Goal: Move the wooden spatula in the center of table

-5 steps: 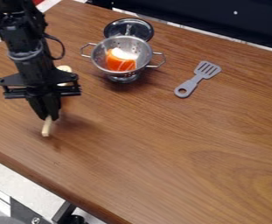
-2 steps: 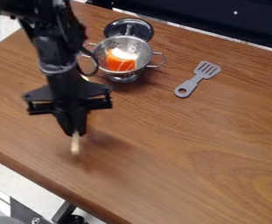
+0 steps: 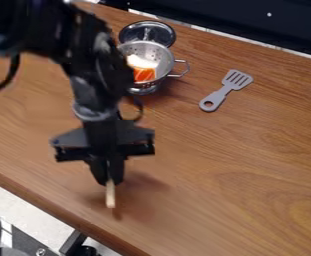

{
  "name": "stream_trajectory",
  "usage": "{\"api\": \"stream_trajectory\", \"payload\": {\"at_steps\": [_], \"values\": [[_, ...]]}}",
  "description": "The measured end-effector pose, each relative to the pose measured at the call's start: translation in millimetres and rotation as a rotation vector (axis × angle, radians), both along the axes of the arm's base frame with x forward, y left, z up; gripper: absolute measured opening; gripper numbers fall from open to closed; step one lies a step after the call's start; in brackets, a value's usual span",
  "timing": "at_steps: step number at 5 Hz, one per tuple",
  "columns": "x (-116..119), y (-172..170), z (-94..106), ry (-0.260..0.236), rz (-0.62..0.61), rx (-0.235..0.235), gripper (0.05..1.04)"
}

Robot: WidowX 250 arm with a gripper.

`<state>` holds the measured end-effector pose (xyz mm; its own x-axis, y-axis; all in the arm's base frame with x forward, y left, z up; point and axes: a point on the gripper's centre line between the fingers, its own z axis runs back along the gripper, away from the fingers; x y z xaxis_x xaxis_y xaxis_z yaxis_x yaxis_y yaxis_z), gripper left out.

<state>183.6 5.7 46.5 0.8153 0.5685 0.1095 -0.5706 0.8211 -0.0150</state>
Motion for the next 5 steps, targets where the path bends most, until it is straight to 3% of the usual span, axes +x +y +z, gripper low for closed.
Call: {"api": "stream_trajectory", "payload": {"at_steps": [1, 5], "values": [[3, -19, -0.1, -0.03, -0.003, 0.018, 0.078], [14, -41, -2.7, 0.005, 0.015, 0.007, 0.078]]}}
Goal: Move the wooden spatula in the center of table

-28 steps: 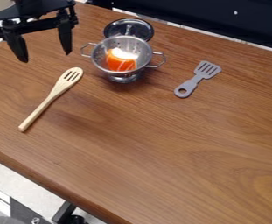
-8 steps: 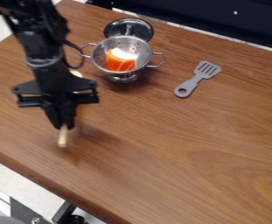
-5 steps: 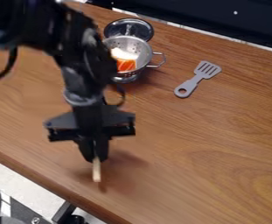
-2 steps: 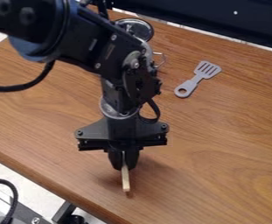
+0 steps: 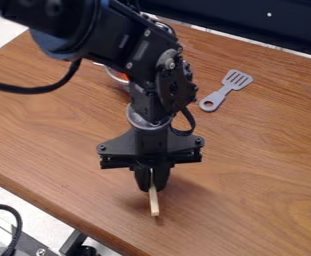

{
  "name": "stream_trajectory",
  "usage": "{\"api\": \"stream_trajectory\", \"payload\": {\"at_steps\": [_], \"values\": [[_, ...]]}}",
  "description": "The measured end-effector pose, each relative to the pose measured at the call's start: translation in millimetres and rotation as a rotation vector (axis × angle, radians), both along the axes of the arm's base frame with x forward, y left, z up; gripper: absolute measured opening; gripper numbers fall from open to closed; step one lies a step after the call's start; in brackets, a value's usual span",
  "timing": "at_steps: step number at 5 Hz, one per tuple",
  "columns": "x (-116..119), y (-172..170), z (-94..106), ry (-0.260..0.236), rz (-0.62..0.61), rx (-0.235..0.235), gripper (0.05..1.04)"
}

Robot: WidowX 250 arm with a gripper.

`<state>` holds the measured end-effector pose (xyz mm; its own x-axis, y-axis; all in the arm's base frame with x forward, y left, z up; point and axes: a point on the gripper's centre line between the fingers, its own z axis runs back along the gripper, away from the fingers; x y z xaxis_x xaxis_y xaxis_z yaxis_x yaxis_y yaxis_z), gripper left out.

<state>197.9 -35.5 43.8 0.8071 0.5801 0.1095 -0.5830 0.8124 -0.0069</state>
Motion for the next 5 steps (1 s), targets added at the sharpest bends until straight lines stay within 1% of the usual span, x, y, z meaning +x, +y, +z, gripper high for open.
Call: {"api": "stream_trajectory", "payload": {"at_steps": [1, 2, 3, 4, 5], "values": [[8.7, -1.2, 1.8, -0.005, 0.011, 0.004, 0.105], [10.2, -1.3, 0.3, 0.011, 0.02, 0.015, 0.281], [10.4, -0.9, 0.1, 0.009, 0.015, 0.024, 0.553], [7.2, -0.4, 0.2, 0.03, -0.004, 0.027, 0.852], [10.7, 3.0, 9.3, 0.018, 0.016, 0.009, 1.004]]}}
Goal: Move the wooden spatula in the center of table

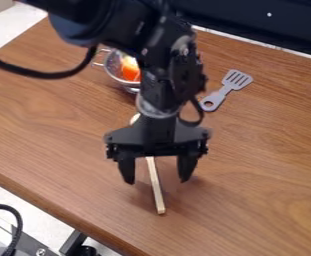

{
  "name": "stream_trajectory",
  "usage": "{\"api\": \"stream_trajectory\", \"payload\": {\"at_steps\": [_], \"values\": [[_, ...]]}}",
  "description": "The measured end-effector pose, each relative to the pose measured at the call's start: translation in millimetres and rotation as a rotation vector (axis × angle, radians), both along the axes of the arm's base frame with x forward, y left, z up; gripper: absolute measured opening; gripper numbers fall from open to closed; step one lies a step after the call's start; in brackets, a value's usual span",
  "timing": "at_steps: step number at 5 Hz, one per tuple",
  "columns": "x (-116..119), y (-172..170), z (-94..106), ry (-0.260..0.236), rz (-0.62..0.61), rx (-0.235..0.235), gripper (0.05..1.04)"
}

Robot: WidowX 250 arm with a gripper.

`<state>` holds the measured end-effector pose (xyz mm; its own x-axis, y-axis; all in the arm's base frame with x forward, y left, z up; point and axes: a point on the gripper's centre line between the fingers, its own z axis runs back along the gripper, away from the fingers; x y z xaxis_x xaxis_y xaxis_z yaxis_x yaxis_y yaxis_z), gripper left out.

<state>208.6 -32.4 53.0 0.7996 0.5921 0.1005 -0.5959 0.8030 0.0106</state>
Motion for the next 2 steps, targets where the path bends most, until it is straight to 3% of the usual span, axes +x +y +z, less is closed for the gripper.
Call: {"api": "stream_trajectory", "payload": {"at_steps": [2], "values": [[6.7, 10.5, 16.0, 0.004, 0.068, -0.02, 0.999]]}}
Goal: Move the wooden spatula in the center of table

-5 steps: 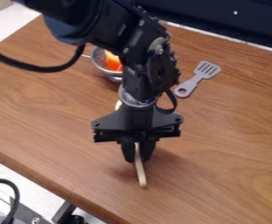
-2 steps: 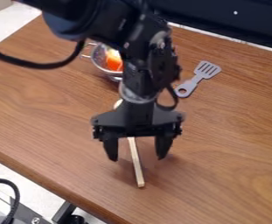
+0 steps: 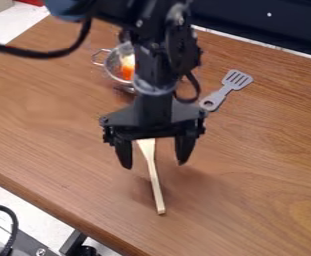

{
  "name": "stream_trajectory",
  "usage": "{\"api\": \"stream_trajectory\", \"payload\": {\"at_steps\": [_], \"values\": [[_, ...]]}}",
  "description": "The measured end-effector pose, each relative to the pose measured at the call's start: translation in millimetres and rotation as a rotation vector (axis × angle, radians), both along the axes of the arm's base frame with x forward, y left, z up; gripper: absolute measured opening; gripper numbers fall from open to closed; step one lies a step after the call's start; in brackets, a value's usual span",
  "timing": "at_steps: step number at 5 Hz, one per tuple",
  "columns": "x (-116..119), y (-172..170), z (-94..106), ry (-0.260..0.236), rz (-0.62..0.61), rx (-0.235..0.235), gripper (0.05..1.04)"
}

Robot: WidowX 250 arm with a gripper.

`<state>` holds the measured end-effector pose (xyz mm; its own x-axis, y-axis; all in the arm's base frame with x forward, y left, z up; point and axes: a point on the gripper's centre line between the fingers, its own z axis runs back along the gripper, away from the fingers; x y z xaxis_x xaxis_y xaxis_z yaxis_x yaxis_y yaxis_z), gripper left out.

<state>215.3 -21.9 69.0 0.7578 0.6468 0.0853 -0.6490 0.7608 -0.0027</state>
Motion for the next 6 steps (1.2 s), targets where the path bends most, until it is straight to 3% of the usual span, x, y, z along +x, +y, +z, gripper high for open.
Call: {"api": "stream_trajectory", "payload": {"at_steps": [1, 3, 6], "values": [[4, 12, 16.1, -0.01, 0.052, -0.029, 0.999], [4, 35, 19.0, -0.005, 0.06, -0.03, 0.999], [13, 108, 13.3, 0.002, 0.069, -0.036, 0.999]]}}
